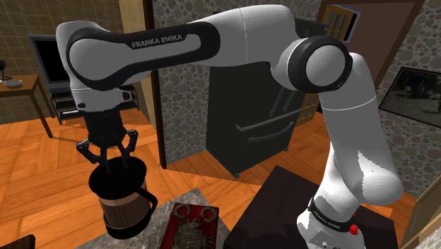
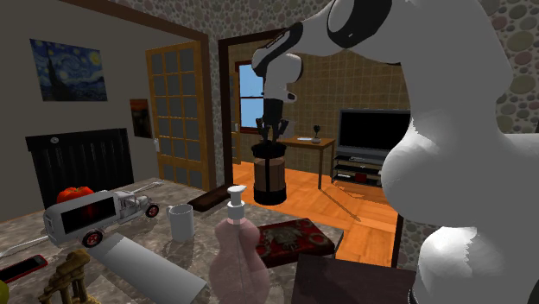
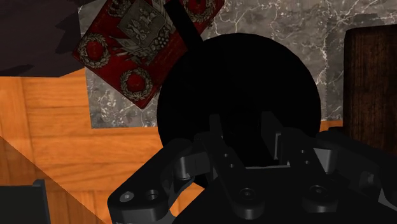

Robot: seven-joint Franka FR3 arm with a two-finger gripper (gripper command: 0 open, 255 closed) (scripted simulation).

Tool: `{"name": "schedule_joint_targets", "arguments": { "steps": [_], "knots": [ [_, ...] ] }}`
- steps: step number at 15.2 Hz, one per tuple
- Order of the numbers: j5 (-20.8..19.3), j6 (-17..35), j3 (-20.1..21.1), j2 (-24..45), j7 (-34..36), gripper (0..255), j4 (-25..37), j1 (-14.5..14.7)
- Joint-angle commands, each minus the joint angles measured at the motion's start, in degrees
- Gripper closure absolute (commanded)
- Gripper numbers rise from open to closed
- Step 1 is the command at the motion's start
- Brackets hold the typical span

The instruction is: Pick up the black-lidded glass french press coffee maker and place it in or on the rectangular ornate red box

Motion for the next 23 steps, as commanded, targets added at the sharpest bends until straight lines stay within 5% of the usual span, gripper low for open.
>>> {"name": "schedule_joint_targets", "arguments": {
  "steps": [1,6,14,23],
  "knots": [
    [0.1,-1.2,0.1,-0.5,0.1,255,0.9,0.0],
    [0.1,-4.8,0.2,-0.6,0.5,255,4.5,0.3],
    [5.7,-4.8,1.2,-19.8,-2.1,255,-14.2,-4.4],
    [11.1,-10.8,-0.3,-37.3,-5.6,255,-25.4,-6.7]
  ]
}}
